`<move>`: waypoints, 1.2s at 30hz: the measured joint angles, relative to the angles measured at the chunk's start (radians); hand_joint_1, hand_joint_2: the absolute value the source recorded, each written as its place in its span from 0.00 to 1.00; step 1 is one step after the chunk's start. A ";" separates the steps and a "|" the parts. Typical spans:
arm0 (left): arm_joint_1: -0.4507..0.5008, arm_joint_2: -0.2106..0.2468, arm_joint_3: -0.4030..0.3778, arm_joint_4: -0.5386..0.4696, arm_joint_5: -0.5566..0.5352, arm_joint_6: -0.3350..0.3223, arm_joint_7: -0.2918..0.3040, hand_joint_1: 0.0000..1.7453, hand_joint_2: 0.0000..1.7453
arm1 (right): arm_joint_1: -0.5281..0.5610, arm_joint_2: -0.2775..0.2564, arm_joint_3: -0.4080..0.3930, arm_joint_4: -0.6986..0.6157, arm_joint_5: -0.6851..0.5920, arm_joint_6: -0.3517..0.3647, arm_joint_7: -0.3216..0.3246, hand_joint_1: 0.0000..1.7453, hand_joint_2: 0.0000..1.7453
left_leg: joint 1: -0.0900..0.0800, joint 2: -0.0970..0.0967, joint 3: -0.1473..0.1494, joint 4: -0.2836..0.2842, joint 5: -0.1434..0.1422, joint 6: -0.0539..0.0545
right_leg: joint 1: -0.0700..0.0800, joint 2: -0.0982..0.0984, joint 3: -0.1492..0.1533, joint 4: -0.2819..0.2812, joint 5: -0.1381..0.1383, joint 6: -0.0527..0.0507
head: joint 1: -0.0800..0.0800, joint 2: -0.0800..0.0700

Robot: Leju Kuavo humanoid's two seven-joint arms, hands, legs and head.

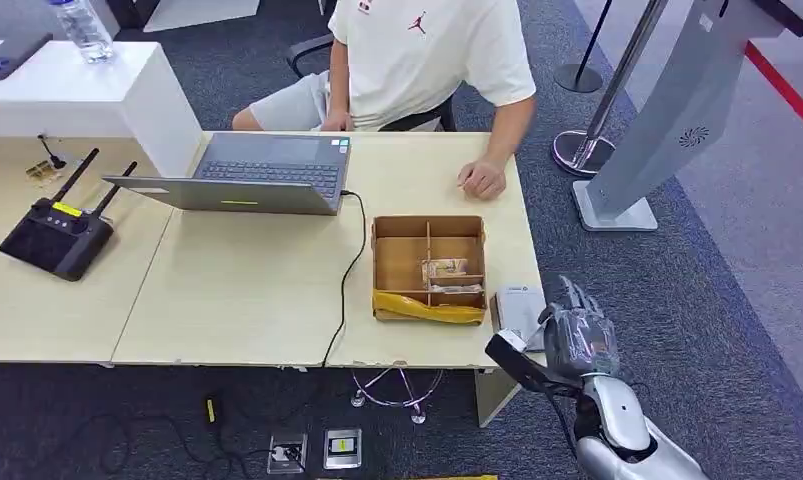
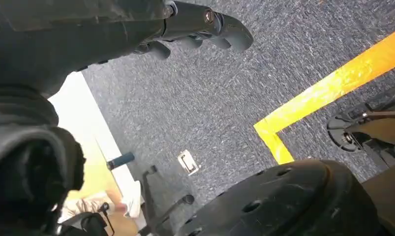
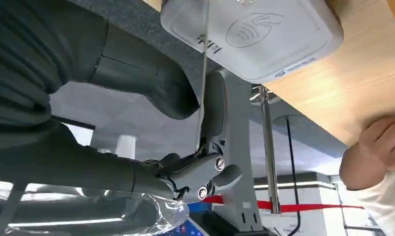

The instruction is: Pass the card to the sensor for recognition and then transmit it.

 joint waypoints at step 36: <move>-0.054 -0.005 -0.008 -0.011 -0.164 0.000 0.060 0.00 0.00 | -0.524 0.032 -0.015 -0.030 0.061 0.130 -0.016 1.00 1.00 | 0.001 -0.001 -0.002 0.000 0.002 -0.002 | 0.001 -0.001 -0.001 0.001 0.002 0.000 | 0.000 0.000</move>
